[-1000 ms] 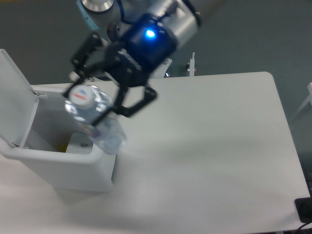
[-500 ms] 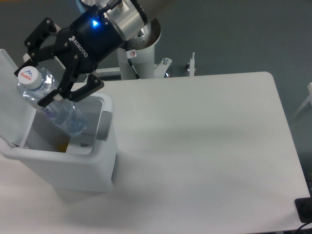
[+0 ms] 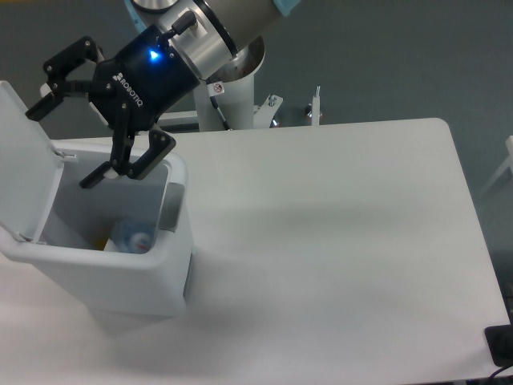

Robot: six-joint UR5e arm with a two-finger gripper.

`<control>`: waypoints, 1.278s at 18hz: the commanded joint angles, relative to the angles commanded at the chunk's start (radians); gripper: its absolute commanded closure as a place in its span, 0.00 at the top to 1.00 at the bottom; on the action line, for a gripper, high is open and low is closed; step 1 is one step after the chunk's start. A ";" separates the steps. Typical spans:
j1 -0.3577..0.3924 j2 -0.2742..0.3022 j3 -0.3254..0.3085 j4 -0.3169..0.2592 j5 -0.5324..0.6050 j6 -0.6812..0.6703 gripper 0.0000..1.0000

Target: Place the trash in the trash can

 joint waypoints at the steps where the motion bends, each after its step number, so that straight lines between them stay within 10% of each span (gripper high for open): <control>1: 0.011 -0.005 0.002 0.000 0.002 -0.002 1.00; 13: 0.252 -0.064 0.000 0.005 0.072 0.064 1.00; 23: 0.336 -0.150 0.005 -0.003 0.613 0.230 1.00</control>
